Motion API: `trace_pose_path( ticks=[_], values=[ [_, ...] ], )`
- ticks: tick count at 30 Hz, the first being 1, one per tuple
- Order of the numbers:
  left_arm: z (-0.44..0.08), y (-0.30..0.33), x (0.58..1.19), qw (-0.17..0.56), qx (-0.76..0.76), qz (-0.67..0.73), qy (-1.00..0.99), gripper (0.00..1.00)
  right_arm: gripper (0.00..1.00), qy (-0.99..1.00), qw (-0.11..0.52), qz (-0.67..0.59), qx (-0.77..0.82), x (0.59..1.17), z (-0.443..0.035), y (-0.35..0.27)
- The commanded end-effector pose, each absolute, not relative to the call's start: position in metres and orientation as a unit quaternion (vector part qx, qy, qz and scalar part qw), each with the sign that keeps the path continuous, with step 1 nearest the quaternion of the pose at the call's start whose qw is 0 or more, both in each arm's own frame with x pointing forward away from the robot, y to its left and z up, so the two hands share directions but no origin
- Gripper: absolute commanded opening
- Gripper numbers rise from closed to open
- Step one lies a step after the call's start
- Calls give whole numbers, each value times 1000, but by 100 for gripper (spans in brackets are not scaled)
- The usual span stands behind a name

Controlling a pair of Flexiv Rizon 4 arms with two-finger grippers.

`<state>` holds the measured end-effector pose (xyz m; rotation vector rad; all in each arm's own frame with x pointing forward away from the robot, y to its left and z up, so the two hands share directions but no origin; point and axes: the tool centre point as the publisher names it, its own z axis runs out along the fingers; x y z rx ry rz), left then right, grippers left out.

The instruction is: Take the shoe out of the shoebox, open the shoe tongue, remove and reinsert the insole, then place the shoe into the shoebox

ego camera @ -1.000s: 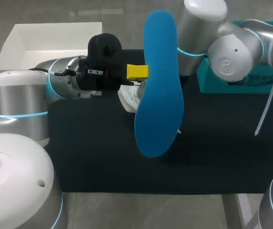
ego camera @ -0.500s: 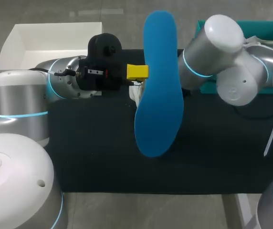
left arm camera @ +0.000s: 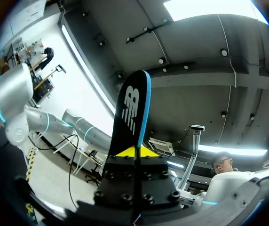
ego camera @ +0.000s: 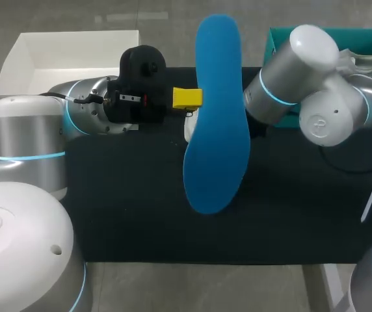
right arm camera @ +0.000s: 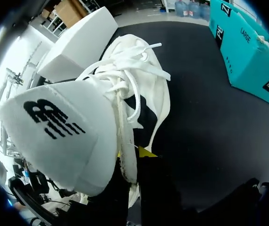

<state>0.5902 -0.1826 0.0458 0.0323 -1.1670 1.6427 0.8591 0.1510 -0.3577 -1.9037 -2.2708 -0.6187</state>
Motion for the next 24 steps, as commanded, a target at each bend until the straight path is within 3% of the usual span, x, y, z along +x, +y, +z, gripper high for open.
trace_pose_path(
  ticks=[1, 13, 14, 15, 24],
  values=[
    [46, -183, 590, 534, 14, 690, -489, 0, 0, -748, 68, -198, -630, 861, -362, 155],
    [46, -183, 590, 534, 14, 690, -489, 0, 3, -726, 74, -181, -659, 855, -389, 150],
    [46, -183, 590, 534, 14, 690, -489, 0, 71, -724, 70, -176, -663, 854, -385, 149],
    [46, -183, 590, 534, 14, 690, -489, 0, 100, -720, 66, -176, -668, 853, -380, 148],
    [46, -183, 590, 534, 14, 690, -489, 0, 100, -652, 91, -281, -698, 820, -314, 136]
  ],
)
